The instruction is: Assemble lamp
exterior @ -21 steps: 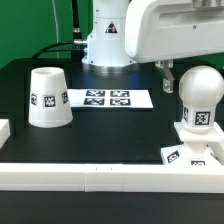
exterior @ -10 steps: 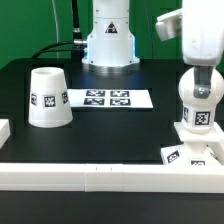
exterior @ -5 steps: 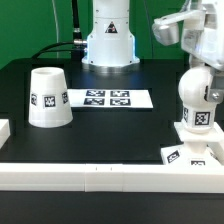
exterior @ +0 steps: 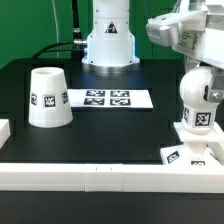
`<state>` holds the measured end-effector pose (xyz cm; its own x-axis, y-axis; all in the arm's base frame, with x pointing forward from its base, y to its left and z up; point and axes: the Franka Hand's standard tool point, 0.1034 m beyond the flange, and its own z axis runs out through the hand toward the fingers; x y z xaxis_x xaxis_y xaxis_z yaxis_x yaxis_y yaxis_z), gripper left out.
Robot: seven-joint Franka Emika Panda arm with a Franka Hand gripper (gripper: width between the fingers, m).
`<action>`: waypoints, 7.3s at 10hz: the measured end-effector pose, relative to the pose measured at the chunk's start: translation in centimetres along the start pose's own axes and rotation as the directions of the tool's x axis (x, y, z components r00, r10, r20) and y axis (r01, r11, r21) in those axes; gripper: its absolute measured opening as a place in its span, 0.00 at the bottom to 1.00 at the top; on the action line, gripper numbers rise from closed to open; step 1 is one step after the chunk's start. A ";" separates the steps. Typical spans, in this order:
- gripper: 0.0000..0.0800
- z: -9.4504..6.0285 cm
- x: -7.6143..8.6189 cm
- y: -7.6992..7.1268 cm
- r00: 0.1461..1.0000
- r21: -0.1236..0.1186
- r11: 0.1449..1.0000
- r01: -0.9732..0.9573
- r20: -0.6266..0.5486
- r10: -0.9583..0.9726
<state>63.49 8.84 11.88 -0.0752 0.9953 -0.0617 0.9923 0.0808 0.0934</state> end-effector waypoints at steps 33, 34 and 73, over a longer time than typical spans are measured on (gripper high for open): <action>0.73 0.5 -0.1 -0.8 -0.793 -0.002 -0.797 -0.604 0.101 0.601; 0.73 0.5 0.0 -0.9 -0.842 -0.006 -0.846 -0.533 0.108 0.529; 0.87 0.3 -0.1 -0.7 0.800 0.063 0.799 -0.598 -0.009 0.600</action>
Offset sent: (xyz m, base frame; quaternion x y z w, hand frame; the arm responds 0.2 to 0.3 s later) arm -0.0055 -0.0029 0.0097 0.0173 0.0246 0.2350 0.9715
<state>62.83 8.63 11.51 0.5342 0.8452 0.0152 0.8439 -0.5342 0.0484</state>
